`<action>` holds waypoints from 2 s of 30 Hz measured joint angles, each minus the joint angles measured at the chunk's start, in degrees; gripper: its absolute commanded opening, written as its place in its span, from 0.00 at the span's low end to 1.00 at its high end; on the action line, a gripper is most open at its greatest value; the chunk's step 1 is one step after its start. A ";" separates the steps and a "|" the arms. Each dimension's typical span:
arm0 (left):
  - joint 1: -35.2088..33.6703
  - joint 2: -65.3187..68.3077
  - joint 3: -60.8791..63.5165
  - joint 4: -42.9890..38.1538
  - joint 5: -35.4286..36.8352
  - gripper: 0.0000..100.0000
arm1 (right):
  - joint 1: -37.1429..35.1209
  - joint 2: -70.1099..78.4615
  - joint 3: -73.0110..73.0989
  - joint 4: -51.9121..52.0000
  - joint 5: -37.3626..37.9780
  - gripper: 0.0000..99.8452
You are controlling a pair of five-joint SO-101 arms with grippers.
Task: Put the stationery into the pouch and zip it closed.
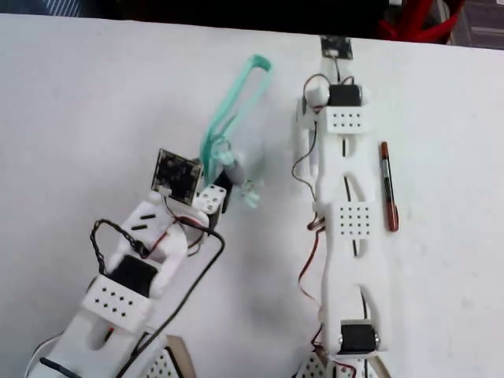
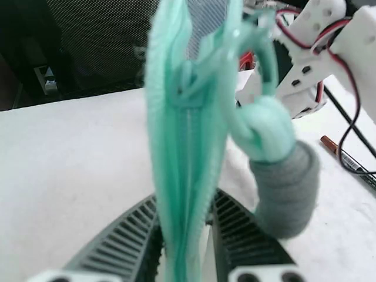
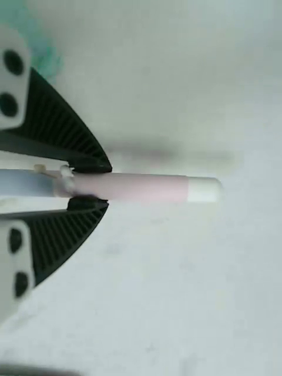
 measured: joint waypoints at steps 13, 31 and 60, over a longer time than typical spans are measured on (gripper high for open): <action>0.00 0.00 0.00 0.00 0.00 0.10 | 2.37 -25.58 2.90 6.15 0.18 0.02; 0.00 0.00 0.00 0.00 0.00 0.10 | -5.01 -78.59 52.92 3.69 0.18 0.02; 0.00 0.00 0.00 0.00 -1.76 0.10 | -19.43 -103.91 100.84 -72.00 0.26 0.02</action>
